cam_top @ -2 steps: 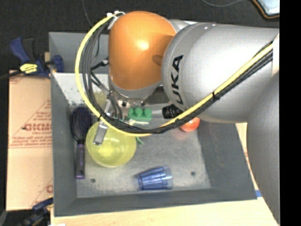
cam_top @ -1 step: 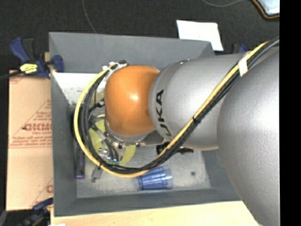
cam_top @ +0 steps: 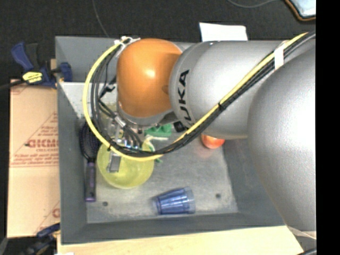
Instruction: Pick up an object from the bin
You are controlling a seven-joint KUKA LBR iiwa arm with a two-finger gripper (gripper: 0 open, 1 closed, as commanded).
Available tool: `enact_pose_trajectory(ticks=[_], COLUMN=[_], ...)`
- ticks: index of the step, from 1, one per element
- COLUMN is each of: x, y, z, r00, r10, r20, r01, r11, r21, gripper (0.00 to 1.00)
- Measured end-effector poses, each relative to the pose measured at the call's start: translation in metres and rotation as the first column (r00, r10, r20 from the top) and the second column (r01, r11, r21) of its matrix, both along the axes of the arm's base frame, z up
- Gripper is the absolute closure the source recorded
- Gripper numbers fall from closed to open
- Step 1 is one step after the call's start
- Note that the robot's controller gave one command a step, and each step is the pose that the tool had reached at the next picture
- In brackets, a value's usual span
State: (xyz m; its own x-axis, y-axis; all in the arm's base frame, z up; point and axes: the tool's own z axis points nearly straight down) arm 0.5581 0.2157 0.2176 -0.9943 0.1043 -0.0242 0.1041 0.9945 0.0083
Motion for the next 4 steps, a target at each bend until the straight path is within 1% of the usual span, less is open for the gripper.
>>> enact_pose_trajectory(ticks=[1, 2, 3, 4], x=[-0.047, -0.044, -0.042, -0.032], y=[0.013, -0.002, -0.005, -0.005], z=[-0.011, -0.060, -0.059, -0.021], r00=[0.964, 0.980, 0.996, 0.967], r10=[-0.263, 0.199, 0.083, 0.255], r20=[-0.028, -0.010, -0.014, -0.011], r01=[0.263, -0.199, -0.083, -0.255], r11=[0.965, 0.980, 0.997, 0.967], r21=[-0.005, -0.006, -0.002, -0.007], gripper=[0.00, 0.00, 0.00, 0.00])
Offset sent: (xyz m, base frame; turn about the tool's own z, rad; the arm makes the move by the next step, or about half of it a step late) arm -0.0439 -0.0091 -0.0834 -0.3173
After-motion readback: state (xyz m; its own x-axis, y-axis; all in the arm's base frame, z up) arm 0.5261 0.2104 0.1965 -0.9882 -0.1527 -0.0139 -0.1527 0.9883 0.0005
